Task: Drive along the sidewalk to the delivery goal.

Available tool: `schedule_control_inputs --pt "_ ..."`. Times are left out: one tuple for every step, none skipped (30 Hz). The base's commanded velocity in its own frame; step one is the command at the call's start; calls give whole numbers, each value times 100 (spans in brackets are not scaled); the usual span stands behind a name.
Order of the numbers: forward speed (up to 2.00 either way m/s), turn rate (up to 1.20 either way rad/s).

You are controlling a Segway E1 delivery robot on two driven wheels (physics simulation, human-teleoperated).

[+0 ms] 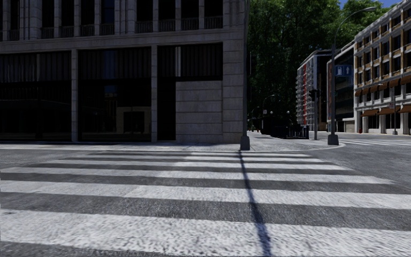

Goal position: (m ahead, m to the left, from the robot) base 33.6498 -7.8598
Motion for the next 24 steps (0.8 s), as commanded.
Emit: schedule_control_inputs --pt "200 0" --pt "200 0" --pt "200 0" --pt "200 0" --pt "200 0" --pt "200 0" --pt "200 0" --pt "200 0" --pt "200 0" --pt "200 0" --pt "200 0" --pt "200 0" --pt "200 0" --pt "200 0" --pt "200 0" --pt "200 0" --pt "200 0" --pt "200 0" --pt "200 0" --pt "200 0" --pt "200 0" --pt "200 0" --pt "200 0" --pt "200 0"
